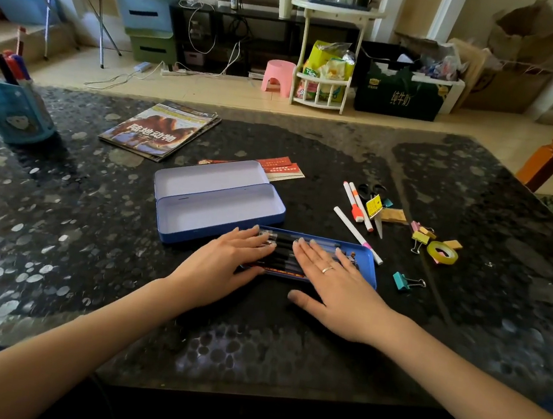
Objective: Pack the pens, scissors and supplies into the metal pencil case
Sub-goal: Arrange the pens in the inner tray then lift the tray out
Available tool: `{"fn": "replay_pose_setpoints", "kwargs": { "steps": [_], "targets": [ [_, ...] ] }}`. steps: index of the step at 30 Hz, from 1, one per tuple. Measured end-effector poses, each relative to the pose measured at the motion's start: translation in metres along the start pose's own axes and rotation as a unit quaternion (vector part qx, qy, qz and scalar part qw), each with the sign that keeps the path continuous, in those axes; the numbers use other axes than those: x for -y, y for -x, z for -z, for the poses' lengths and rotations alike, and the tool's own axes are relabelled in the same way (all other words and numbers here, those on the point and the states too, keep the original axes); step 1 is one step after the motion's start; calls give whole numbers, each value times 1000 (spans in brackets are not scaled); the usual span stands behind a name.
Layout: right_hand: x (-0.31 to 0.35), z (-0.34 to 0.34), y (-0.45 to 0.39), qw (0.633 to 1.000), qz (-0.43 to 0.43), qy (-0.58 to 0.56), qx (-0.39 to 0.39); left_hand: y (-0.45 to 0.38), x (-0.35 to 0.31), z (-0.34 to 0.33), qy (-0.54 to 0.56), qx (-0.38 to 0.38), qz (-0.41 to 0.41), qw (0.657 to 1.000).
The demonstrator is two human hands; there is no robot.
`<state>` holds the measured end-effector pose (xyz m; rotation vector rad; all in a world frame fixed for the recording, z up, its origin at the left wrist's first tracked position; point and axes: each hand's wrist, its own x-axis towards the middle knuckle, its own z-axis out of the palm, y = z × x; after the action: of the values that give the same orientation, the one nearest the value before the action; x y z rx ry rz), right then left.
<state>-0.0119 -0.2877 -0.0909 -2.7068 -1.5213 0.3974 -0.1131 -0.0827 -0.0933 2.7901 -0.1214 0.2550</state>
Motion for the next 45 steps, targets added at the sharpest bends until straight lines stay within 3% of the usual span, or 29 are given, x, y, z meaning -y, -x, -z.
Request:
{"fn": "replay_pose_setpoints", "kwargs": {
  "steps": [9, 13, 19, 29, 36, 43, 45],
  "targets": [
    [-12, 5, -2, 1000, 13, -10, -17, 2, 1, -4, 25, 6, 38, 999],
    [-28, 14, -4, 997, -60, -29, -50, 3, 1, 1, 54, -17, 89, 994],
    [-40, 18, -5, 991, -117, -66, 0, 13, -10, 3, 45, -78, 188, 978],
    [-35, 19, -4, 993, -95, -70, -5, 19, -12, -8, -11, -33, 114, 993],
    [-37, 19, -6, 993, -92, -77, -6, 11, -1, 7, -1, -131, 134, 982],
    [-37, 17, -5, 993, -82, -82, -26, 0, 33, 17, -66, -42, 214, 974],
    [-36, 17, -6, 993, -78, -82, -34, 1, 35, 17, -67, -47, 216, 973]
  ]
}}
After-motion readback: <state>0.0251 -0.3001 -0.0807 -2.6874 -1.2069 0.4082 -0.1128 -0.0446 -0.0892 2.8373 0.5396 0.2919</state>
